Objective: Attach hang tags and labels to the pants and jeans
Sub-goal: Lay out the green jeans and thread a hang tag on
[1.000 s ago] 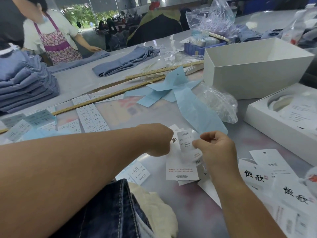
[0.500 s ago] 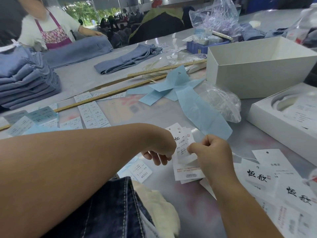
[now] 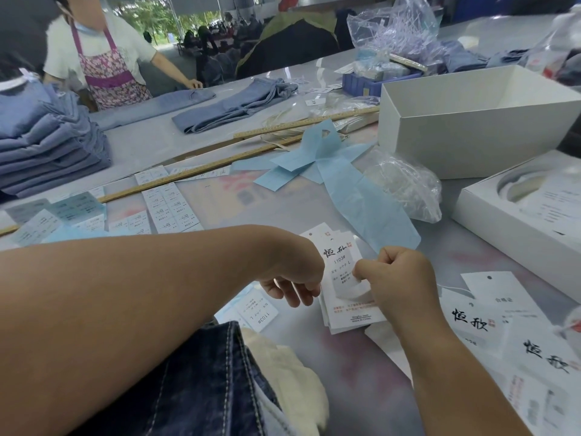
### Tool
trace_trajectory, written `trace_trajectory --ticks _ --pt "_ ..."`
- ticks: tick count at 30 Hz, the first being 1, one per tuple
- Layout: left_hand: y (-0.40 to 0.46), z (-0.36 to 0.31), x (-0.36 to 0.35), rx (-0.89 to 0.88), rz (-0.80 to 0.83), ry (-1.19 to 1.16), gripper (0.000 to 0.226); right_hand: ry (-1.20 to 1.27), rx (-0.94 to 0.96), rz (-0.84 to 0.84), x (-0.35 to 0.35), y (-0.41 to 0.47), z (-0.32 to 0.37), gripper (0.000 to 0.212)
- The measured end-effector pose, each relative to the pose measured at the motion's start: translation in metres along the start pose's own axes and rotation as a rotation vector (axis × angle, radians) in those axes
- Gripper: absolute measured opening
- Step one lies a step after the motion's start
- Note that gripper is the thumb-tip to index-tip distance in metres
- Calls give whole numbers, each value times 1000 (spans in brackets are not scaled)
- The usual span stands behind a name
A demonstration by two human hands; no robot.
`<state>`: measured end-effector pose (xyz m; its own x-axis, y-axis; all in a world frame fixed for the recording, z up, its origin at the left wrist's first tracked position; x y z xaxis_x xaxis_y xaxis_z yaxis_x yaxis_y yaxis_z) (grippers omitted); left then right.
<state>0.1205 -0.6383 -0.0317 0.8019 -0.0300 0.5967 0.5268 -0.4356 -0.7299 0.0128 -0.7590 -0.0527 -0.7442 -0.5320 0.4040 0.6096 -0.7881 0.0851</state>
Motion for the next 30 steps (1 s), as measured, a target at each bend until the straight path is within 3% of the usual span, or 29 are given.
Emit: trace_trajectory --ticks 12,25,30 --pt "2 -1 2 -25 -13 102 17 -47 -13 16 -4 -1 -2 47" --pt "-6 -24 13 -234 -274 312 28 -164 0 -13 -4 -1 0 40" --pt "-5 -26 8 -299 -215 230 23 -185 2 -3 -5 -1 -2 42"
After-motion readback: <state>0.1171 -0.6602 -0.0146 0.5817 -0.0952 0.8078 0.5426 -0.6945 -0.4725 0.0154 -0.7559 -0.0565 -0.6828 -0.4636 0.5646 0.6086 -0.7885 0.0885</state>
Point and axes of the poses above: each hand's wrist, its own y-axis towards the middle knuckle, its own x-axis out of the back of the hand, z = x × y, the point moved 6 cm from there along y, towards the middle knuckle, and after that the axes turned 6 degrees about -y, right-handed, at the moved point
